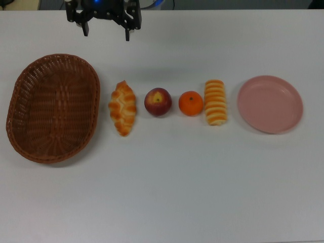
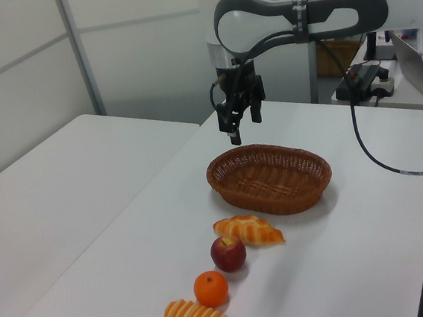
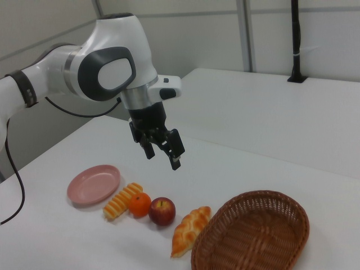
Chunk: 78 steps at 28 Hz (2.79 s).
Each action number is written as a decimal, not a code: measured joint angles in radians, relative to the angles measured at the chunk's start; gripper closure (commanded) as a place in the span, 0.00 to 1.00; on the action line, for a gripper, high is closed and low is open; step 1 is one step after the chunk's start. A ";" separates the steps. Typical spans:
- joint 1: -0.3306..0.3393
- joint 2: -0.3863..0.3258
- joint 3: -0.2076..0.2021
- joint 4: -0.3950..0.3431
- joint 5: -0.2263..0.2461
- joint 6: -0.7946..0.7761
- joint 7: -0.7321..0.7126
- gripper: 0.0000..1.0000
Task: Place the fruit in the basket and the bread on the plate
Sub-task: 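Move the gripper down over the red apple, then close the gripper around the red apple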
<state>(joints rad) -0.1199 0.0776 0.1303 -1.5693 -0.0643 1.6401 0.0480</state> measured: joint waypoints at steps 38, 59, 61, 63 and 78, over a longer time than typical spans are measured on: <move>0.168 0.244 0.020 -0.091 0.014 0.220 -0.006 0.00; 0.217 0.311 0.020 -0.113 -0.095 0.220 -0.006 0.00; 0.217 0.313 0.020 -0.117 -0.103 0.220 -0.006 0.00; 0.217 0.314 0.020 -0.118 -0.114 0.220 -0.006 0.07; 0.229 0.315 0.020 -0.121 -0.161 0.220 -0.006 0.55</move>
<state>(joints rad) 0.1090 0.3924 0.1500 -1.6905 -0.2255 1.8603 0.0417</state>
